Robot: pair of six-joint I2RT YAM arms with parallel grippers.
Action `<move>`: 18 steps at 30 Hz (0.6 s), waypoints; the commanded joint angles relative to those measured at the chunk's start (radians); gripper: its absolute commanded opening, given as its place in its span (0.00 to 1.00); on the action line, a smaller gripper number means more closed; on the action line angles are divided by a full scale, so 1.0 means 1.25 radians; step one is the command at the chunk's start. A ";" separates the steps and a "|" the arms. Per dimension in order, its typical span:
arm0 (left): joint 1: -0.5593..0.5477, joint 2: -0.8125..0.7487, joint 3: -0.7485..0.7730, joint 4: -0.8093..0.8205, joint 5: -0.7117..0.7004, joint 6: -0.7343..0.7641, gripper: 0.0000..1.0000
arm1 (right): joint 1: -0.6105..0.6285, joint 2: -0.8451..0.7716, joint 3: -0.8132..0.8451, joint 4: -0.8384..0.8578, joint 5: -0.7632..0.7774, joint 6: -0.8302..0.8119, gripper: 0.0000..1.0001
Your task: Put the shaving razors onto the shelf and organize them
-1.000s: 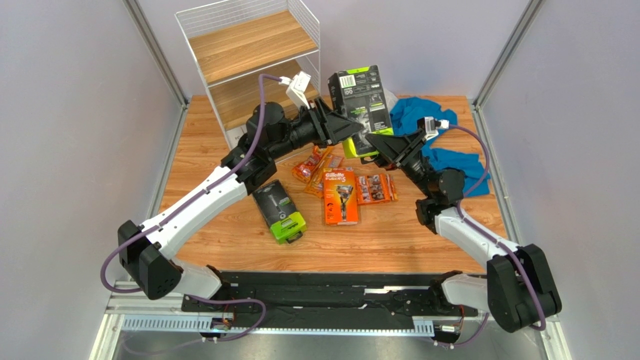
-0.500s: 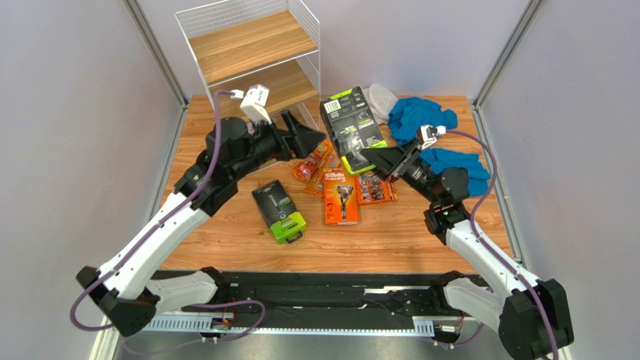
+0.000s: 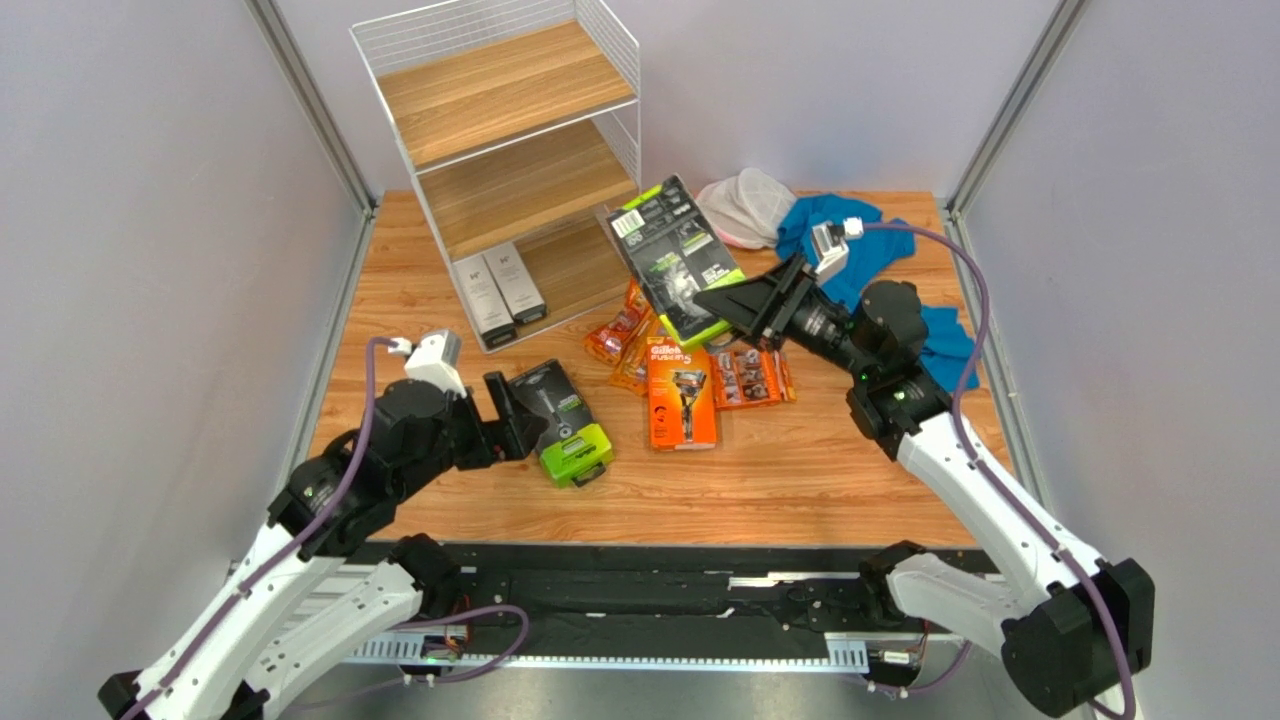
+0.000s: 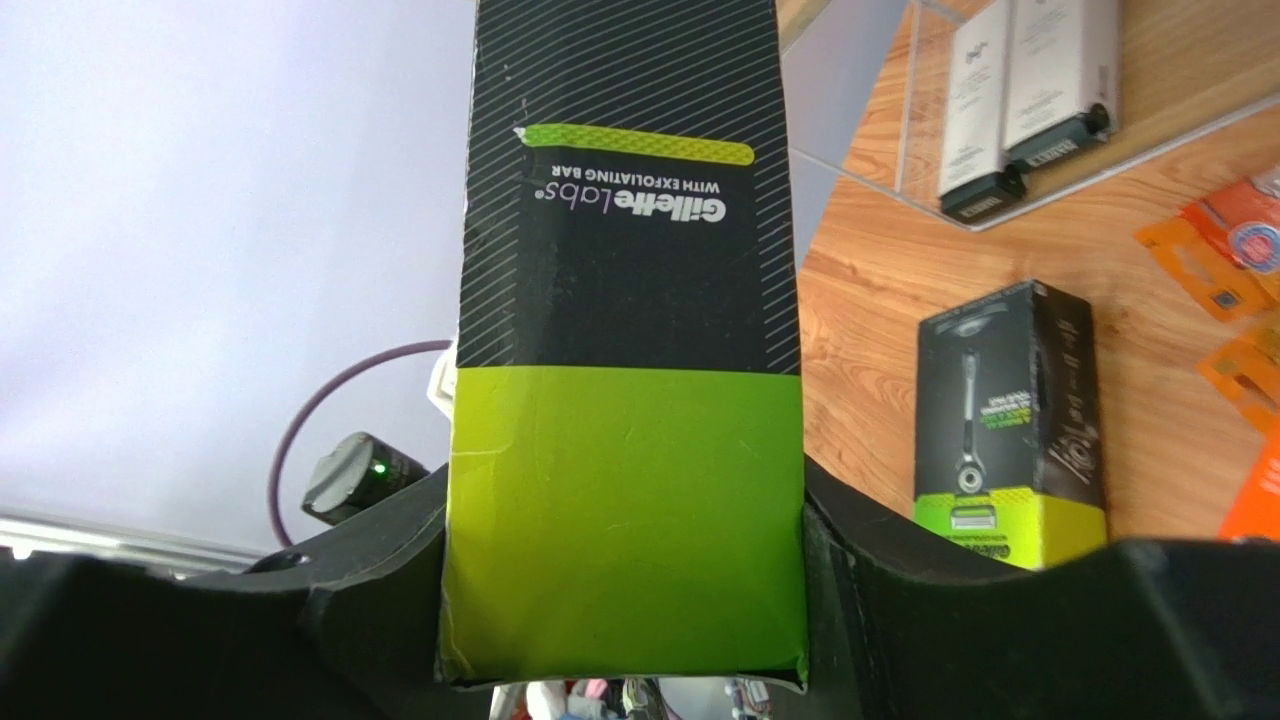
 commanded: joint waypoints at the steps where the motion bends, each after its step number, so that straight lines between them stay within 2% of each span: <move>1: 0.002 -0.030 -0.029 -0.057 0.026 -0.039 0.99 | 0.047 0.064 0.175 0.021 -0.005 -0.068 0.05; 7: 0.002 -0.029 -0.078 -0.047 0.074 -0.046 0.97 | 0.065 0.186 0.353 0.018 -0.023 -0.062 0.04; 18: 0.000 -0.067 -0.131 -0.005 0.140 -0.066 0.96 | 0.141 0.526 0.725 -0.013 -0.027 -0.050 0.02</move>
